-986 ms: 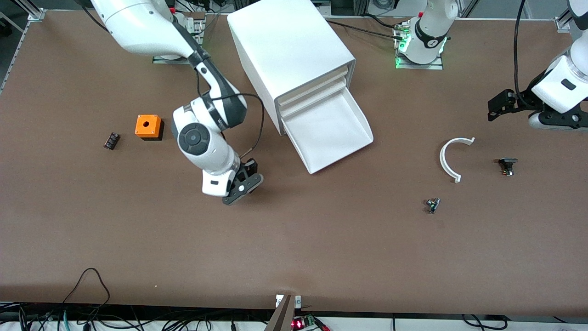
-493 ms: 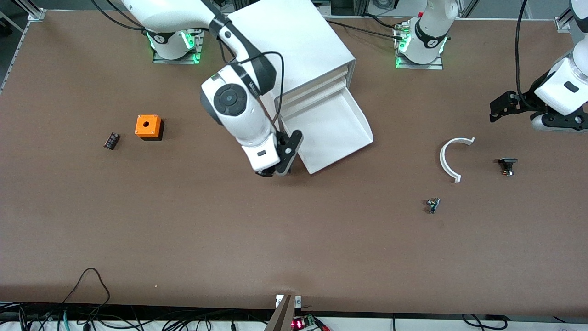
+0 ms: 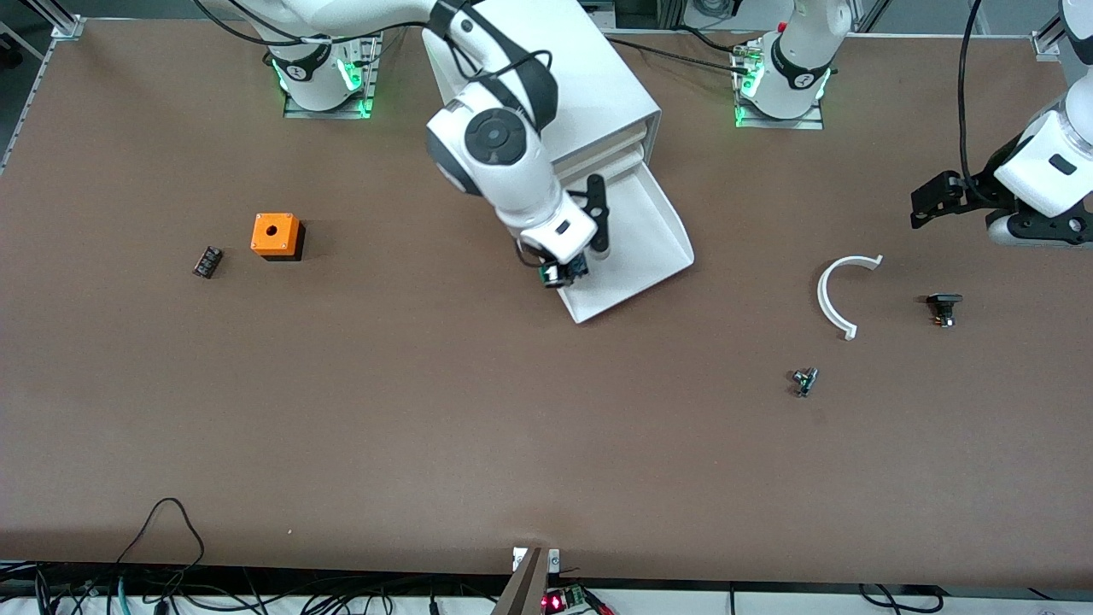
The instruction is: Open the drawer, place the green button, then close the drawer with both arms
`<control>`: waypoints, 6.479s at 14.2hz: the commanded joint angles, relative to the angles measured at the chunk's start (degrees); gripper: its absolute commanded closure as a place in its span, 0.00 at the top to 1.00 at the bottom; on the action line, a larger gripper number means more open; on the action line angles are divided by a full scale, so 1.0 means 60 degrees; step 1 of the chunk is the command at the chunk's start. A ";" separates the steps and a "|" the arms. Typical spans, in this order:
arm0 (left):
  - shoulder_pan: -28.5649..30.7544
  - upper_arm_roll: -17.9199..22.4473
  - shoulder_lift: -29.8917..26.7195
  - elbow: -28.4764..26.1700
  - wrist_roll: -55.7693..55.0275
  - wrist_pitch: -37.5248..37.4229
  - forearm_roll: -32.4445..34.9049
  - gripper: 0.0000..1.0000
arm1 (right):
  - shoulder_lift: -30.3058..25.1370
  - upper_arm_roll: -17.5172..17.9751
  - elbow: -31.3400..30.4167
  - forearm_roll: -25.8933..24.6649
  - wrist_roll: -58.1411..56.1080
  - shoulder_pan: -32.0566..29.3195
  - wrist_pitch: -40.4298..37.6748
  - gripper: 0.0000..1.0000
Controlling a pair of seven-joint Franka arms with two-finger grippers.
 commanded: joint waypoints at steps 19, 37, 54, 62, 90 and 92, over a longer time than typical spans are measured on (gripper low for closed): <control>-0.0008 -0.0004 0.0193 0.0289 -0.0036 0.0001 0.0257 1.00 | 0.1166 -0.0832 0.1165 -0.0185 0.2493 0.1638 -0.0270 1.00; -0.4151 -0.0092 0.4483 -0.2099 -0.8423 0.7542 -0.0739 1.00 | -0.0565 -0.2589 0.0227 -0.0273 1.3525 -0.0955 -0.3065 1.00; -0.4959 -0.1584 0.3915 -0.4237 -0.9895 0.7574 -0.0739 1.00 | -0.3378 -0.2664 -0.0593 -0.0287 0.9164 -0.5349 -0.5045 1.00; -0.4959 -0.2493 0.3856 -0.4369 -0.9895 0.7179 -0.0739 1.00 | -0.3641 -0.2679 -0.0929 -0.0287 0.7843 -0.5526 -0.5132 1.00; -0.0725 0.0289 -0.0554 -0.0165 -0.1076 0.0294 0.0433 1.00 | -0.5224 -0.2694 -0.3113 -0.0331 0.7828 -0.5540 -0.4298 1.00; -0.0740 0.0289 -0.0466 -0.0048 -0.1091 0.0264 0.0433 1.00 | -0.5224 -0.2694 -0.3113 -0.0331 0.7843 -0.5540 -0.4298 1.00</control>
